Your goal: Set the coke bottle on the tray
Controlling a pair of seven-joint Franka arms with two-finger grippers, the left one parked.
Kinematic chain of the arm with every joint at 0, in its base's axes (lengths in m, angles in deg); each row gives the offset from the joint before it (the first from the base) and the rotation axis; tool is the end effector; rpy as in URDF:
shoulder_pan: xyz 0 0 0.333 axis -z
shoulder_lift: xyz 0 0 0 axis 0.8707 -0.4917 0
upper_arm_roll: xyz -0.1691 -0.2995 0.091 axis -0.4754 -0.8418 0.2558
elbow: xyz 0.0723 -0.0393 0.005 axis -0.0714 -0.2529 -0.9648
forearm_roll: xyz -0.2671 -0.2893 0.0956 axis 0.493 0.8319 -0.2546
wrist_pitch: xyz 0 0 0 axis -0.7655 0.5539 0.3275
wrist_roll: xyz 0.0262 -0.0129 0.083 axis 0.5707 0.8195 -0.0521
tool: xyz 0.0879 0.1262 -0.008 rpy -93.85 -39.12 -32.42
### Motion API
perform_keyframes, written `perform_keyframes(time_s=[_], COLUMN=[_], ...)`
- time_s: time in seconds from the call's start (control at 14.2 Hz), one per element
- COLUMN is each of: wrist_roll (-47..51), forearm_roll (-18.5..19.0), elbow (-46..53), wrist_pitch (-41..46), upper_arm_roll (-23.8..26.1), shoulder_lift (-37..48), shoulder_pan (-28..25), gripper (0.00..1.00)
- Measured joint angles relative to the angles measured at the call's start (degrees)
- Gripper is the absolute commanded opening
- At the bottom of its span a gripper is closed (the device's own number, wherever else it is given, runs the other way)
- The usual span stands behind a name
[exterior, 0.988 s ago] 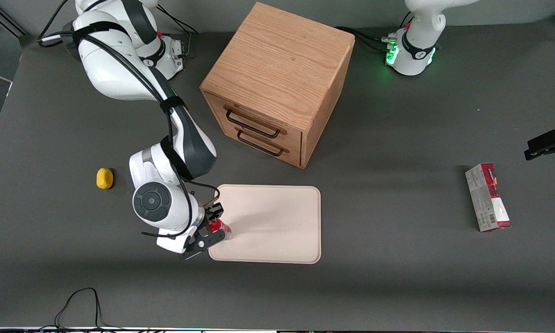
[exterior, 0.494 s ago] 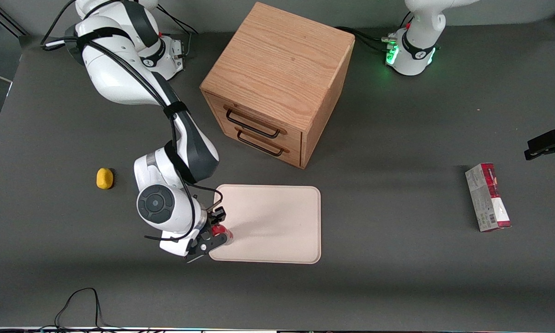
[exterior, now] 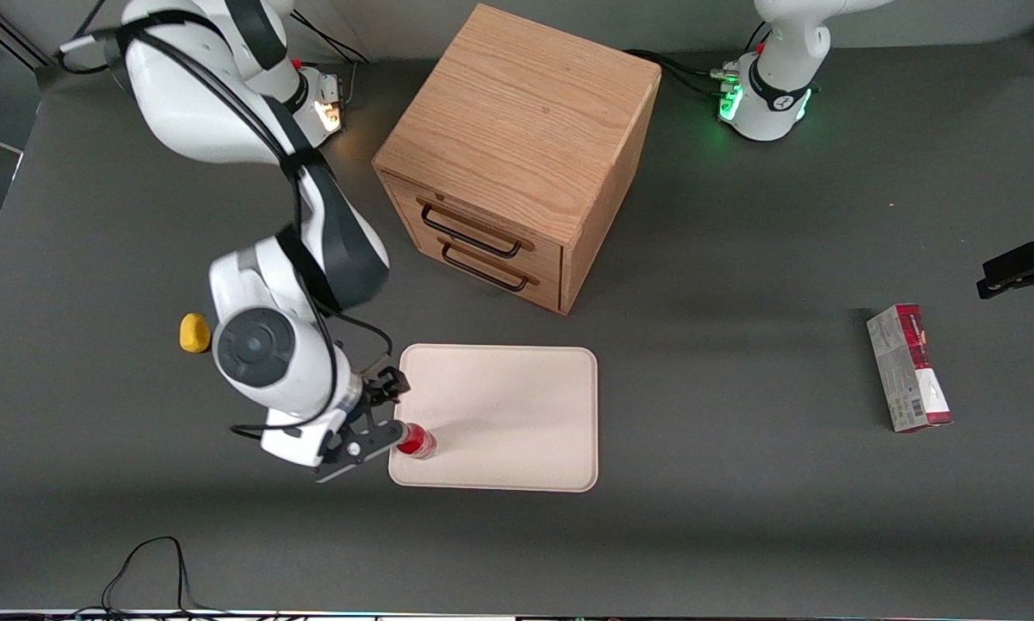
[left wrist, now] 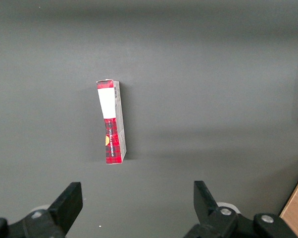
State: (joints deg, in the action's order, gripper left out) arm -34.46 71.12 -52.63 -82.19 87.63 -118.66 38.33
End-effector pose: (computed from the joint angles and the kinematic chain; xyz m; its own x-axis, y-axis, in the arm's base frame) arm 0.7360 0.2989 0.4283 0.8967 0.4425 -0.0085 0.4420 -0.8944 0.0685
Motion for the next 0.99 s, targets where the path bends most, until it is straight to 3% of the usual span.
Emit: perform_keyframes(time_s=[0.42,0.85,0.99], wrist_roll=[0.0,-0.1,-0.6], forearm_roll=[1.2,0.9,-1.4], elbow=[-2.0,-22.2,-28.7], wrist_pitch=[14.9,11.1,8.6], upper_arm_roll=[-0.7,-9.4,-13.8], shoulder_lift=[14.4,31.3,36.1], shoulder_pan=[0.3,1.3,1.4], gripper=[1.00,1.00,1.00])
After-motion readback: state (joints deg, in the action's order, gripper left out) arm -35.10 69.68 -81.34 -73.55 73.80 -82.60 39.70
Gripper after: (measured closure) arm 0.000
